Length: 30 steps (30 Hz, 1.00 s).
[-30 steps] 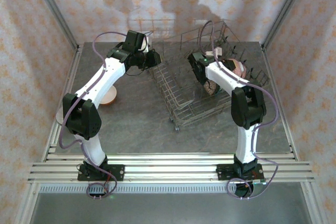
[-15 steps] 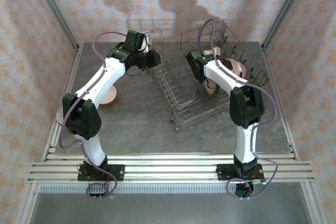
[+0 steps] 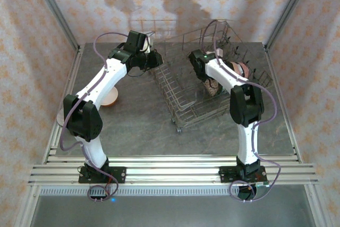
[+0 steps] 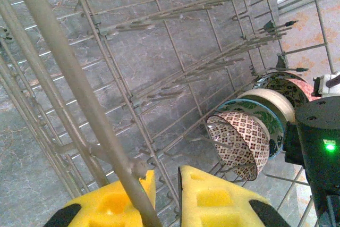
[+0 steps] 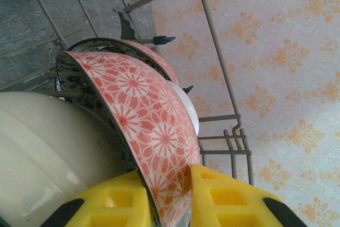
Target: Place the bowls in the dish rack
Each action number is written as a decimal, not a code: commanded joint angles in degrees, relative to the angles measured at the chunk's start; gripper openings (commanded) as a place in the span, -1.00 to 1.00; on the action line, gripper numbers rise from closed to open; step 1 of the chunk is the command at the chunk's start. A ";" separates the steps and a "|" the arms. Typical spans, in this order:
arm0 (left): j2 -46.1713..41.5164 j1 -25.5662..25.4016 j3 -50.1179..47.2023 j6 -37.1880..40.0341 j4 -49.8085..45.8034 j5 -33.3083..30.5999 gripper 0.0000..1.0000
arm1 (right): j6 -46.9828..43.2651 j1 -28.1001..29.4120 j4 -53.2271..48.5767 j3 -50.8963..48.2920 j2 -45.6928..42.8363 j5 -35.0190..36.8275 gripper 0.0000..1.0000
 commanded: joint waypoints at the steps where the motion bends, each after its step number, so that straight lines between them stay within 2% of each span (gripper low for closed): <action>1: -1.77 0.59 0.31 2.98 -0.76 -2.69 -0.69 | 1.89 -1.25 4.02 1.90 2.47 -6.04 -0.58; 4: -1.79 0.59 0.43 3.07 -0.97 -2.91 -0.68 | 0.79 -2.30 5.02 2.09 2.12 -8.54 -0.27; 5: -1.80 0.63 0.53 3.07 -1.07 -3.01 -0.69 | 0.46 -2.63 5.27 2.11 1.84 -9.31 -0.23; 19: -1.72 0.51 0.79 2.81 -1.60 -3.46 -0.67 | -2.47 -3.09 5.63 3.22 -0.15 -11.98 -0.19; 23: -1.72 0.56 1.34 3.32 -2.51 -3.89 -0.62 | -1.48 -2.79 2.82 4.61 -2.62 -9.68 -0.18; 30: -1.79 0.65 3.24 4.02 -6.22 -5.51 -0.48 | 0.05 -1.70 0.41 4.14 -7.97 -9.86 -0.04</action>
